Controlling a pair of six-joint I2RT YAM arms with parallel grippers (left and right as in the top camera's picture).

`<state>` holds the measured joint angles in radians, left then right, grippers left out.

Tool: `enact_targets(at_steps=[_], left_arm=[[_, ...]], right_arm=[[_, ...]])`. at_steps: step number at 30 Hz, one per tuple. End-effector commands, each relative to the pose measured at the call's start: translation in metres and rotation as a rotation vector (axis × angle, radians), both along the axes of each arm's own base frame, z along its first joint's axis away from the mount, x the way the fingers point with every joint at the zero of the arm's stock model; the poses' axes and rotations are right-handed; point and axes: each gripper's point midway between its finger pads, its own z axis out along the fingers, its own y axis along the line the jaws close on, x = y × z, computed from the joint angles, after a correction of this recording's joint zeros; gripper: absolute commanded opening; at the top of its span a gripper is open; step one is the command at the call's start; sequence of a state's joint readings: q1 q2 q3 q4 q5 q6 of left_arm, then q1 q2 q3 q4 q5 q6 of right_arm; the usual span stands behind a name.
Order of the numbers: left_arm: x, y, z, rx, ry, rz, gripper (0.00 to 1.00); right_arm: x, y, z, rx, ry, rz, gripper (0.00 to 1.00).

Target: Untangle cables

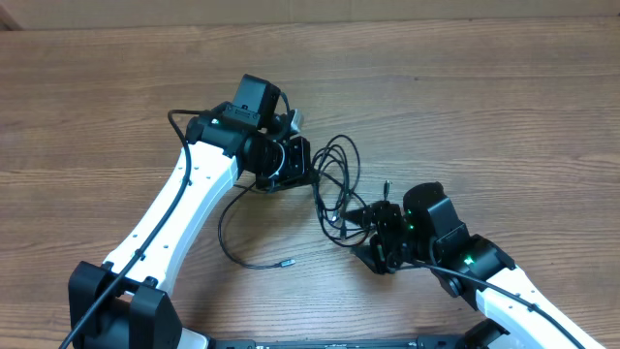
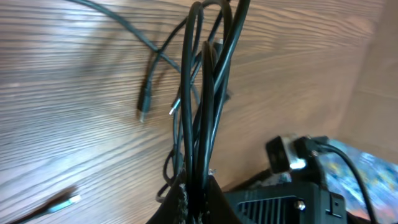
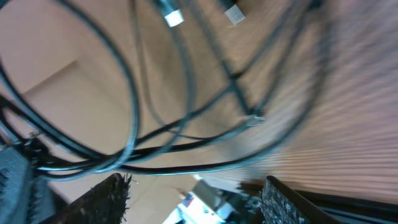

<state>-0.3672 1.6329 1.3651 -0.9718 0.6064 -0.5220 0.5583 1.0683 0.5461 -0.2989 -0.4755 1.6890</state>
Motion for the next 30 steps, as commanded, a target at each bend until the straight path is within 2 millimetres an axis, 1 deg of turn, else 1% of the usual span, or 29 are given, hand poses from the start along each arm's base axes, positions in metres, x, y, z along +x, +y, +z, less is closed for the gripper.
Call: enact_targets(at_steps=[1, 3, 6, 7, 9, 10, 11, 13, 14, 15, 16, 18, 20, 23, 25, 28, 30], left_arm=[[-0.009, -0.014, 0.01, -0.091, 0.036, -0.033, 0.04], [-0.01, -0.014, 0.009, -0.089, 0.038, -0.037, 0.04], [-0.012, -0.013, 0.009, -0.085, 0.04, -0.045, 0.04], [-0.013, -0.013, 0.008, -0.083, 0.045, -0.044, 0.04], [-0.014, -0.012, 0.008, -0.08, 0.052, -0.047, 0.04], [-0.015, -0.012, 0.008, -0.08, 0.048, -0.054, 0.04], [-0.015, -0.012, 0.008, -0.079, 0.042, -0.063, 0.04], [-0.017, -0.011, 0.007, -0.074, 0.033, -0.084, 0.04], [-0.018, -0.01, 0.006, -0.072, 0.029, -0.096, 0.04], [-0.02, -0.01, 0.006, -0.069, 0.021, -0.111, 0.04], [-0.021, -0.009, 0.006, -0.067, 0.015, -0.124, 0.04], [-0.022, -0.006, 0.003, -0.044, 0.005, -0.14, 0.04], [-0.021, 0.005, -0.006, 0.029, 0.005, -0.122, 0.04], [-0.018, 0.032, -0.023, 0.208, 0.008, -0.067, 0.04], [-0.018, 0.05, -0.031, 0.315, 0.024, -0.016, 0.04], [-0.019, 0.073, -0.038, 0.448, 0.049, 0.061, 0.04], [-0.019, 0.084, -0.04, 0.508, 0.056, 0.092, 0.04]], right_arm=[[0.012, 0.004, 0.002, 0.001, -0.005, -0.067, 0.67], [0.02, 0.007, -0.001, -0.011, -0.034, -0.084, 0.68], [0.029, 0.009, -0.012, -0.037, -0.038, -0.105, 0.67], [0.031, 0.009, -0.018, -0.049, -0.029, -0.109, 0.65], [0.033, 0.01, -0.028, -0.064, -0.012, -0.11, 0.58], [0.035, 0.011, -0.033, -0.07, -0.003, -0.109, 0.53], [0.035, 0.012, -0.037, -0.074, 0.005, -0.106, 0.4], [0.036, 0.014, -0.043, -0.078, 0.013, -0.098, 0.26], [0.036, 0.014, -0.046, -0.085, 0.015, -0.093, 0.16], [0.035, 0.014, -0.049, -0.097, 0.013, -0.083, 0.08], [0.035, 0.013, -0.051, -0.107, 0.001, -0.068, 0.04], [0.035, 0.013, -0.051, -0.132, -0.053, -0.015, 0.04], [0.032, 0.015, -0.051, -0.143, -0.095, 0.049, 0.04], [0.022, 0.018, -0.051, -0.137, -0.113, 0.142, 0.04], [0.02, 0.015, -0.052, -0.138, -0.12, 0.173, 0.04], [0.024, 0.008, -0.05, -0.134, -0.159, 0.211, 0.04], [0.029, 0.002, -0.045, -0.116, -0.21, 0.25, 0.04]])
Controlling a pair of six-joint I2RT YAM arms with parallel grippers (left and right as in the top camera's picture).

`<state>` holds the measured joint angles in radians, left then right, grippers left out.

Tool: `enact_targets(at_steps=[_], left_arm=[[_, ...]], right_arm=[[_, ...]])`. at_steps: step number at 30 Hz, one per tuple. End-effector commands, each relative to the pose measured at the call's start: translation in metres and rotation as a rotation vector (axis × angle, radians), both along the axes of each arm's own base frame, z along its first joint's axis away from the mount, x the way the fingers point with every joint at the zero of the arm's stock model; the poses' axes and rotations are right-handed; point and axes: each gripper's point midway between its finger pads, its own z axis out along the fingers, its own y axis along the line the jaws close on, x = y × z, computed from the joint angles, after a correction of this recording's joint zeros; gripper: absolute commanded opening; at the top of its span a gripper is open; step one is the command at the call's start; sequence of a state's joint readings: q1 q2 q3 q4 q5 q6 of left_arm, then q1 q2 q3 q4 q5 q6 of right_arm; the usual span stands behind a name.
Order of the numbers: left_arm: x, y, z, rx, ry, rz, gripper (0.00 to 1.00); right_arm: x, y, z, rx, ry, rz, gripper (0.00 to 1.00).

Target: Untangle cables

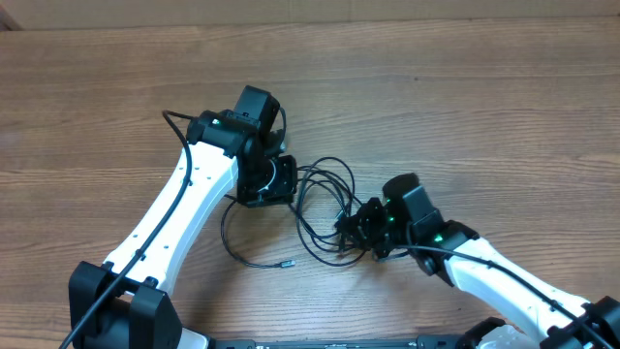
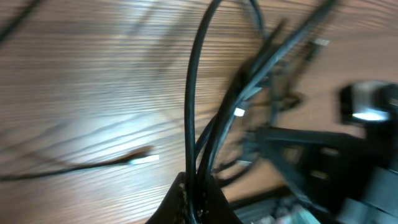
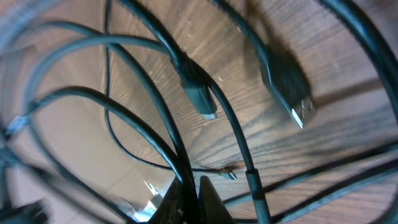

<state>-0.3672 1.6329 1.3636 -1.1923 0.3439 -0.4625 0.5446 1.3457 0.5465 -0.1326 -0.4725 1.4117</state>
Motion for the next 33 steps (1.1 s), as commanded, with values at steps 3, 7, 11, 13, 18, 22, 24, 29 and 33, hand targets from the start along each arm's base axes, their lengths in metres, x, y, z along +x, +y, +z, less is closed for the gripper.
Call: enact_targets(at_steps=[3, 7, 11, 13, 18, 22, 24, 29, 33], left_arm=[[0.009, 0.038, -0.01, 0.231, -0.049, 0.078, 0.04], [0.012, 0.038, -0.01, 0.237, -0.057, 0.095, 0.05], [0.014, 0.038, -0.01, 0.233, -0.068, 0.096, 0.07], [0.014, 0.038, -0.01, 0.234, -0.067, 0.095, 0.08], [0.017, 0.041, -0.01, 0.251, -0.08, 0.1, 0.13], [0.019, 0.04, -0.009, 0.246, -0.08, 0.142, 0.14], [0.02, 0.039, -0.009, 0.242, -0.082, 0.156, 0.11], [0.019, 0.039, -0.009, 0.243, -0.075, 0.168, 0.08], [0.019, 0.037, -0.009, 0.229, -0.065, 0.184, 0.08]], right_arm=[[0.013, -0.015, 0.021, 0.081, -0.153, 0.158, 0.04], [0.018, -0.028, 0.036, 0.168, -0.23, 0.224, 0.04], [0.028, -0.048, 0.045, 0.206, -0.304, 0.226, 0.04], [0.036, -0.063, 0.046, 0.214, -0.302, 0.176, 0.04], [0.049, -0.088, 0.051, 0.235, -0.31, 0.094, 0.04], [0.046, -0.089, 0.049, 0.24, -0.289, 0.09, 0.04], [0.045, -0.088, 0.049, 0.234, -0.3, 0.101, 0.04], [0.044, -0.094, 0.037, 0.178, -0.273, 0.08, 0.04], [0.039, -0.096, 0.03, 0.163, -0.221, 0.066, 0.04]])
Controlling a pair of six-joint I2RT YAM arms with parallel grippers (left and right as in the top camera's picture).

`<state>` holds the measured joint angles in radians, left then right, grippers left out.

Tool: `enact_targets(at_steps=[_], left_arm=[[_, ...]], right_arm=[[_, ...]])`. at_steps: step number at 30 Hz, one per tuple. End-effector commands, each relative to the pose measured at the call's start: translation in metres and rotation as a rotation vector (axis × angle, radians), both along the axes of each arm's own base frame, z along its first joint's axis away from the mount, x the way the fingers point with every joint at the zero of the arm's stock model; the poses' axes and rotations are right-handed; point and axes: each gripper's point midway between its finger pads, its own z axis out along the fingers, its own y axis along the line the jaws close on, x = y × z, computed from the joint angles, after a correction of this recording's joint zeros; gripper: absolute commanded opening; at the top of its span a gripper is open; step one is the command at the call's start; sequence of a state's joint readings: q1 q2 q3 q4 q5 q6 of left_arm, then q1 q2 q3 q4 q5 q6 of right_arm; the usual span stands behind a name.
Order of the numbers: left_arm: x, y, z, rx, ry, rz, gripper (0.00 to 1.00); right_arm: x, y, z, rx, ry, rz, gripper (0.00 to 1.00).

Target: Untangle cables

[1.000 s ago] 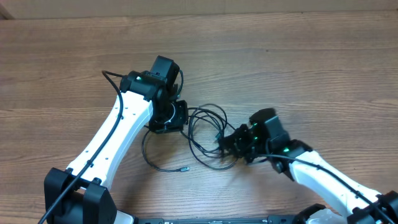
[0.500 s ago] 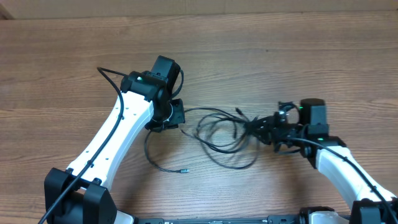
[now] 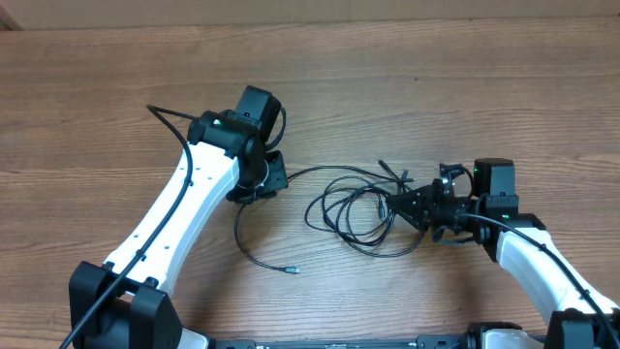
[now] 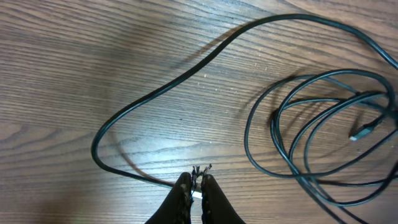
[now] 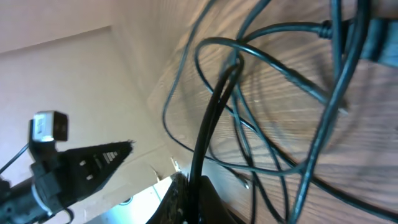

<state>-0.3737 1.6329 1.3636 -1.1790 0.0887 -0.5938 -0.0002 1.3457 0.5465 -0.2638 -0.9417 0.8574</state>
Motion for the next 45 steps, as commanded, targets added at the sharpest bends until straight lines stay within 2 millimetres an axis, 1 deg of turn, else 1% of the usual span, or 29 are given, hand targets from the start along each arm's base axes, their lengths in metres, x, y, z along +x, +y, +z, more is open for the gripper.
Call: enact_targets(at_steps=[1, 5, 8, 10, 12, 14, 22, 24, 25, 27, 28, 29, 33, 35, 40, 41, 43, 45], left_arm=[[-0.001, -0.003, 0.0, -0.023, 0.015, 0.05, 0.11], [-0.008, -0.026, 0.005, -0.158, 0.061, 0.054, 0.32], [-0.009, -0.028, 0.005, -0.167, 0.068, 0.051, 0.53], [-0.01, -0.028, 0.005, -0.167, 0.07, 0.051, 0.64], [-0.011, -0.029, 0.005, -0.172, 0.078, 0.051, 0.7], [-0.013, -0.032, 0.006, -0.187, 0.085, 0.047, 0.72], [-0.017, -0.042, 0.005, -0.193, 0.098, 0.048, 0.72], [-0.019, -0.047, 0.002, -0.19, 0.107, 0.046, 0.71], [-0.02, -0.051, 0.0, -0.185, 0.111, 0.037, 0.7], [-0.021, -0.057, -0.003, -0.183, 0.115, 0.02, 0.68], [-0.022, -0.06, -0.006, -0.18, 0.119, 0.008, 0.66], [-0.024, -0.064, -0.008, -0.178, 0.123, -0.001, 0.62], [-0.031, -0.07, -0.019, -0.153, 0.168, 0.009, 0.52], [-0.036, -0.071, -0.028, -0.13, 0.215, 0.046, 0.51], [-0.05, -0.071, -0.049, -0.063, 0.327, 0.122, 0.51], [-0.052, -0.072, -0.054, -0.056, 0.343, 0.123, 0.52], [-0.056, -0.077, -0.063, -0.052, 0.379, 0.115, 0.57], [-0.06, -0.083, -0.074, -0.05, 0.414, 0.112, 0.6]], right_arm=[[0.001, -0.002, 0.001, -0.019, -0.01, -0.001, 0.04], [-0.006, -0.003, -0.004, -0.031, 0.029, 0.0, 0.04], [-0.006, -0.006, -0.009, -0.055, 0.047, -0.015, 0.04], [-0.006, -0.006, -0.009, -0.058, 0.047, -0.017, 0.04], [-0.006, -0.006, -0.009, -0.058, 0.047, -0.017, 0.04], [-0.006, -0.006, -0.009, -0.058, 0.047, -0.017, 0.04], [-0.006, -0.006, -0.01, -0.062, 0.047, -0.019, 0.04], [-0.005, -0.008, -0.012, -0.075, 0.048, -0.026, 0.06], [-0.005, -0.009, -0.013, -0.084, 0.049, -0.031, 0.11], [-0.005, -0.01, -0.014, -0.091, 0.053, -0.035, 0.17], [-0.005, -0.01, -0.014, -0.091, 0.056, -0.035, 0.22], [-0.006, -0.01, -0.015, -0.091, 0.063, -0.035, 0.24], [-0.01, -0.011, -0.018, -0.1, 0.089, -0.038, 0.25], [-0.013, -0.014, -0.023, -0.119, 0.111, -0.047, 0.25], [-0.019, -0.016, -0.028, -0.14, 0.153, -0.054, 0.27], [-0.019, -0.016, -0.028, -0.14, 0.155, -0.054, 0.29], [-0.019, -0.016, -0.029, -0.14, 0.155, -0.054, 0.32], [-0.019, -0.016, -0.029, -0.141, 0.155, -0.055, 0.36]])
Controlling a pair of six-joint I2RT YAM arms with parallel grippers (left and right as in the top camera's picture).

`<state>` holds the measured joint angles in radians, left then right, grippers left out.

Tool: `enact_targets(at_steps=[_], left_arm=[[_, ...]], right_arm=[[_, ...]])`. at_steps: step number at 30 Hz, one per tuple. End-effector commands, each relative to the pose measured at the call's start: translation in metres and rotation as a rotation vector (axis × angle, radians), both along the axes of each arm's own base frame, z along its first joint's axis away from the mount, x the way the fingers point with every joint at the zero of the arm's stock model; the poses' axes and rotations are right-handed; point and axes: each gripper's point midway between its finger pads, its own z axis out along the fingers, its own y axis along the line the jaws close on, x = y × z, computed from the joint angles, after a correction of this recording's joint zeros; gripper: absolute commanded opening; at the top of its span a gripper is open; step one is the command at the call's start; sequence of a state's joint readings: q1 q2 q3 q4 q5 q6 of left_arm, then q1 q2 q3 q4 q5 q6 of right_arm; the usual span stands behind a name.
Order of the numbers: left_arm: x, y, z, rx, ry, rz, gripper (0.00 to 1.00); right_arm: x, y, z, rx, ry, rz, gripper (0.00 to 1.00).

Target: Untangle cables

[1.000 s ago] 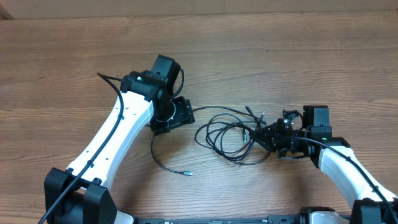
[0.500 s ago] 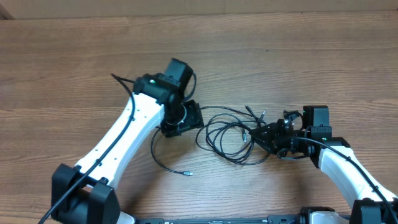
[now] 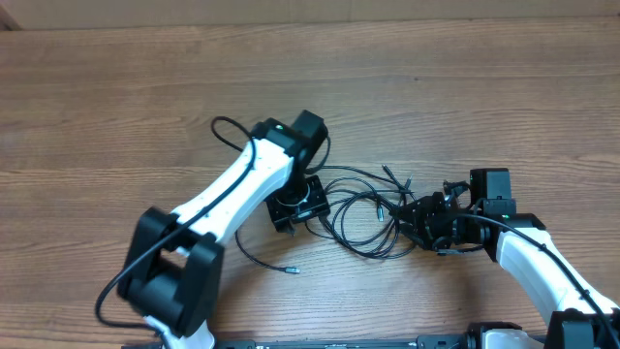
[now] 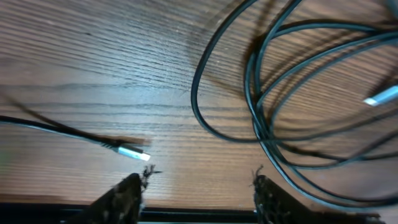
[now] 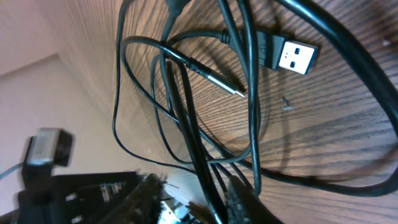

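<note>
Several black cables lie in a loose tangle (image 3: 356,215) on the wooden table, between the two arms. My left gripper (image 3: 298,206) is at the tangle's left edge; in the left wrist view it (image 4: 202,177) is open with bare wood between its fingers. A silver-tipped plug (image 4: 134,153) lies just ahead of it and the cable loops (image 4: 280,93) to its right. My right gripper (image 3: 418,221) is at the tangle's right edge. In the right wrist view it (image 5: 193,183) is open, with a black strand (image 5: 186,130) running between the fingers. A USB plug (image 5: 289,55) lies beyond.
A thin cable tail (image 3: 254,258) curves toward the front and ends in a small plug (image 3: 291,269). The wooden table (image 3: 116,97) stretches wide on all sides, and a pale wall borders its far edge.
My left gripper has opened, let go of the cable end and moved right to the tangle's left edge. My right gripper has opened, with strands still lying between its fingers.
First my left gripper was shut on a raised bundle with the right one open below it. Then both were shut on strands, close together. Then the arms stood apart with the cables spread flat and one strand stretched leftward. Now both grippers are open beside the tangle.
</note>
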<state>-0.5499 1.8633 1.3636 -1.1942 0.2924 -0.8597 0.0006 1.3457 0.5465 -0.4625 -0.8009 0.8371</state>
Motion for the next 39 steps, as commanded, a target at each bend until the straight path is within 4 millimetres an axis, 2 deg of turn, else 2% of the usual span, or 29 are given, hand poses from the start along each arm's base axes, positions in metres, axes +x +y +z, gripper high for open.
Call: enact_targets(at_steps=[1, 2, 5, 8, 10, 14, 17, 19, 21, 24, 30, 36, 38, 39], left_arm=[[-0.009, -0.013, -0.018, -0.001, 0.072, 0.015, 0.6], [-0.01, -0.017, -0.024, -0.002, 0.078, 0.007, 0.56], [-0.012, -0.027, -0.043, 0.008, 0.089, -0.021, 0.34], [-0.021, -0.029, -0.058, 0.036, 0.127, -0.045, 0.21], [-0.025, -0.029, -0.065, 0.049, 0.148, -0.06, 0.04], [-0.026, -0.026, -0.069, 0.043, 0.156, -0.111, 0.04], [-0.019, -0.023, -0.067, 0.015, 0.138, -0.153, 0.04], [-0.011, -0.019, -0.063, -0.007, 0.125, -0.176, 0.04], [-0.001, -0.014, -0.054, -0.034, 0.104, -0.193, 0.04], [0.017, -0.008, -0.03, -0.084, 0.03, -0.211, 0.04], [0.049, 0.0, 0.042, -0.185, -0.226, -0.216, 0.04], [0.058, 0.025, 0.109, -0.156, -0.481, -0.213, 0.04], [0.058, 0.034, 0.123, -0.119, -0.539, -0.209, 0.04], [0.056, 0.04, 0.128, -0.095, -0.556, -0.208, 0.04]], right_arm=[[0.005, -0.002, 0.004, -0.013, -0.027, -0.002, 0.38], [0.005, -0.002, 0.003, -0.016, -0.027, -0.003, 0.38], [0.005, -0.002, 0.003, -0.016, -0.026, -0.003, 0.4], [0.004, -0.002, 0.003, -0.016, -0.019, -0.003, 0.41], [0.003, -0.002, 0.003, -0.016, -0.015, -0.003, 0.41], [0.003, -0.002, 0.003, -0.016, -0.015, -0.003, 0.45], [0.002, -0.002, 0.002, -0.018, -0.012, -0.004, 0.46], [0.002, -0.005, -0.002, -0.042, -0.001, -0.013, 0.51], [-0.001, -0.01, -0.007, -0.078, 0.021, -0.025, 0.58], [-0.008, -0.014, -0.013, -0.11, 0.062, -0.034, 0.64], [-0.013, -0.022, -0.021, -0.165, 0.096, -0.05, 0.74], [-0.013, -0.022, -0.021, -0.165, 0.096, -0.051, 0.84], [-0.013, -0.022, -0.021, -0.166, 0.096, -0.051, 0.91], [-0.013, -0.022, -0.021, -0.165, 0.096, -0.051, 0.92]])
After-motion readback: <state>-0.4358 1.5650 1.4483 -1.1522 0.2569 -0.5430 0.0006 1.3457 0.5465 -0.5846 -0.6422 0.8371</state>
